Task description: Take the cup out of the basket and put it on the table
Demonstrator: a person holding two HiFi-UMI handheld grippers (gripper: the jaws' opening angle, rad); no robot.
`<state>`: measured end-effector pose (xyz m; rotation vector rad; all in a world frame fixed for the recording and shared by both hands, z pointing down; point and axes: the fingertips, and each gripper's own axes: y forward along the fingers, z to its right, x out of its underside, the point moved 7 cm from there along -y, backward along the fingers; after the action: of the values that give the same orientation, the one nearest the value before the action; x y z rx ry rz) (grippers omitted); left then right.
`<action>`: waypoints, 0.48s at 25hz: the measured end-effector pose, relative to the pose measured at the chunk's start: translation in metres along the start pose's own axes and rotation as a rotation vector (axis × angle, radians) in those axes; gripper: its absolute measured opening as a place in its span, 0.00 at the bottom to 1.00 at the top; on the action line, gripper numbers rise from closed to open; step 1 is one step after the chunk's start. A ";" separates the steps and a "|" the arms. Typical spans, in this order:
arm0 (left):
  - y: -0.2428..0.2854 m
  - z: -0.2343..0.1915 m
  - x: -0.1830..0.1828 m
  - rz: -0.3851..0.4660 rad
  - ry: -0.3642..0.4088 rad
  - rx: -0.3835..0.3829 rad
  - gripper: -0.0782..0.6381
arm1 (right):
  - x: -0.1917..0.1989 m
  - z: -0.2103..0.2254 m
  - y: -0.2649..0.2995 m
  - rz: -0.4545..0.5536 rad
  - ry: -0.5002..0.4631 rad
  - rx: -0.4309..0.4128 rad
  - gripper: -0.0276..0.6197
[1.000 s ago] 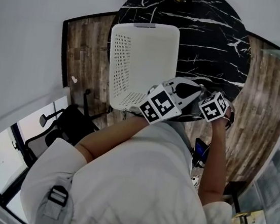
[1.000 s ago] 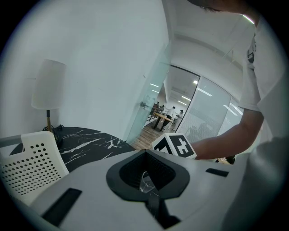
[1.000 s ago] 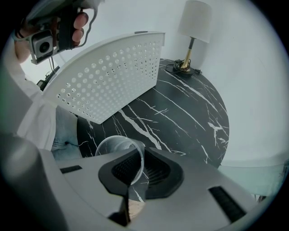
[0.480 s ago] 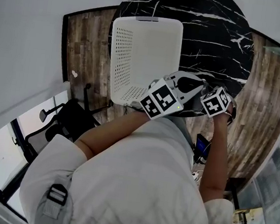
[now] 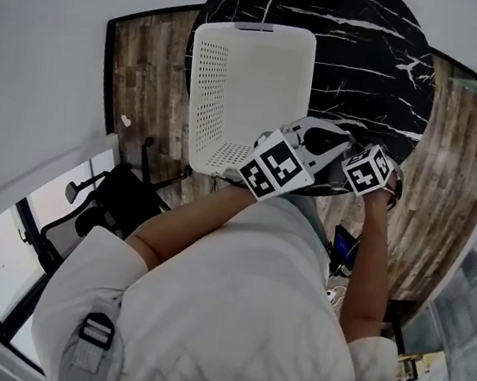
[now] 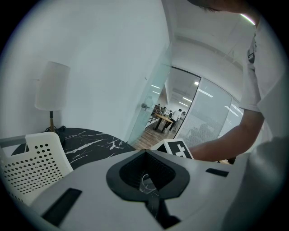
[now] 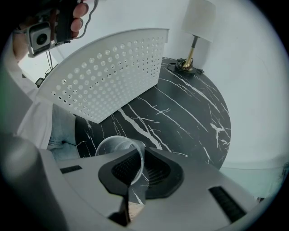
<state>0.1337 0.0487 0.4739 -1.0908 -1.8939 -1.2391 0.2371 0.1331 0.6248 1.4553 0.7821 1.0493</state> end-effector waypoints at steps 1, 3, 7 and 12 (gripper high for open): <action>0.000 0.000 0.000 0.001 0.000 0.000 0.12 | 0.000 0.000 0.000 -0.001 0.000 0.000 0.08; 0.000 0.000 0.000 0.001 0.001 0.000 0.12 | 0.001 0.000 0.002 -0.002 0.001 0.001 0.08; -0.001 0.001 0.002 0.000 0.002 0.000 0.12 | 0.002 -0.001 0.004 -0.006 0.002 0.002 0.08; -0.002 0.001 0.002 0.004 0.002 -0.003 0.12 | 0.004 -0.001 0.008 -0.012 0.000 0.004 0.08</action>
<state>0.1306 0.0499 0.4739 -1.0946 -1.8883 -1.2410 0.2364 0.1357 0.6330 1.4528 0.7924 1.0395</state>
